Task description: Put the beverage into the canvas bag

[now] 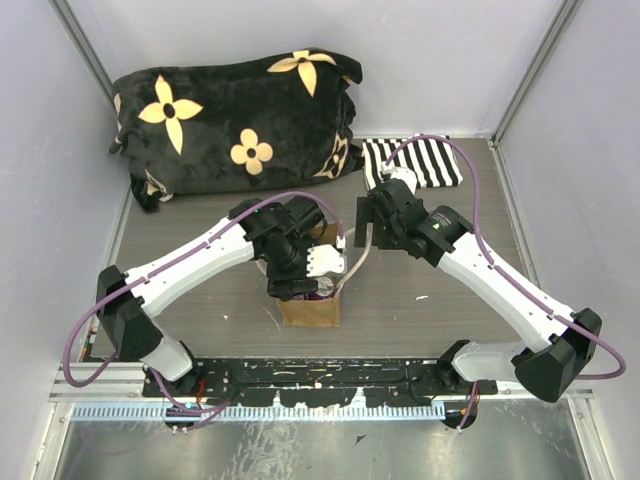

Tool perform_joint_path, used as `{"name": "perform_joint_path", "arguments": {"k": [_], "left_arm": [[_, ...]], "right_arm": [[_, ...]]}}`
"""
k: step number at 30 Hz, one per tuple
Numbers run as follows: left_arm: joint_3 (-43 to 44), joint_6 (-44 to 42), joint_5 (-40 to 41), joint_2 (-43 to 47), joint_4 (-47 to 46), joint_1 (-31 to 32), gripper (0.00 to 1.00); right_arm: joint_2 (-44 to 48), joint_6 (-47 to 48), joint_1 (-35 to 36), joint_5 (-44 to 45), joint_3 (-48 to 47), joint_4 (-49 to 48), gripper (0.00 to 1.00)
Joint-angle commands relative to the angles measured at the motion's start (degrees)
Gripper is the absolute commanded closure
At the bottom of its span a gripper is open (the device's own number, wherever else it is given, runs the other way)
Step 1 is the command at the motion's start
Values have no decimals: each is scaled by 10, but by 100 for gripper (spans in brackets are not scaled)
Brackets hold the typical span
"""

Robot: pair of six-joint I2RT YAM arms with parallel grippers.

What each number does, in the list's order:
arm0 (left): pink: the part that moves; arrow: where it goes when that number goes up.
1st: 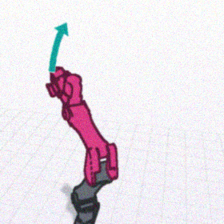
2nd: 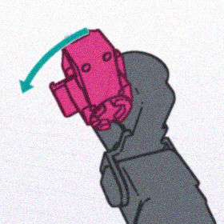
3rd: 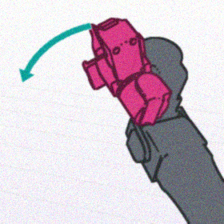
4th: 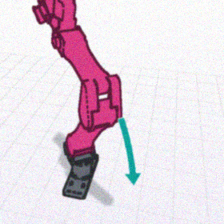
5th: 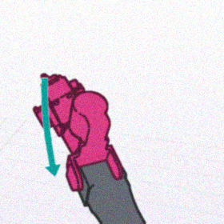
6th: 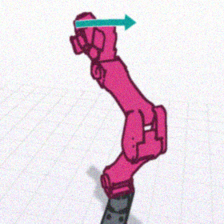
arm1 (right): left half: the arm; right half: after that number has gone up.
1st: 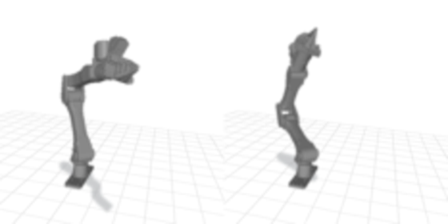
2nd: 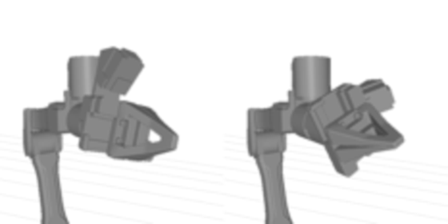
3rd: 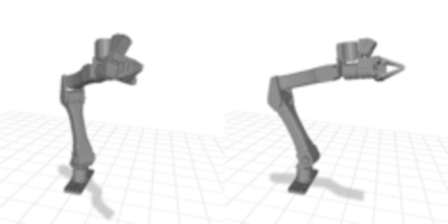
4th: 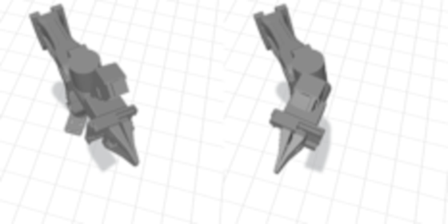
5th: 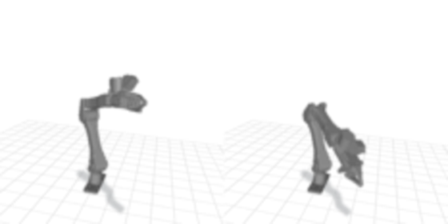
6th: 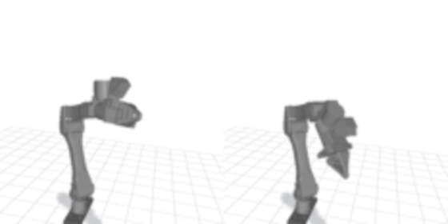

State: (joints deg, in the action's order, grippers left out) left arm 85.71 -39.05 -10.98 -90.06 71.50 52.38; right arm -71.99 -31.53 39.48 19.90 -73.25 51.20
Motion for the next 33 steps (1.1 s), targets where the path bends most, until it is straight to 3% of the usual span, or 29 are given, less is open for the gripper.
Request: {"name": "perform_joint_path", "arguments": {"k": [1,15,33], "left_arm": [[-12,32,-2,-1,-22,7,100],[-55,75,1,-10,-64,7,100],[52,179,-53,-47,41,-3,100]], "right_arm": [[26,9,-8,-3,1,-18,10],[20,13,-15,-12,-2,-20,10],[28,13,-18,-19,6,-21,10]]}}
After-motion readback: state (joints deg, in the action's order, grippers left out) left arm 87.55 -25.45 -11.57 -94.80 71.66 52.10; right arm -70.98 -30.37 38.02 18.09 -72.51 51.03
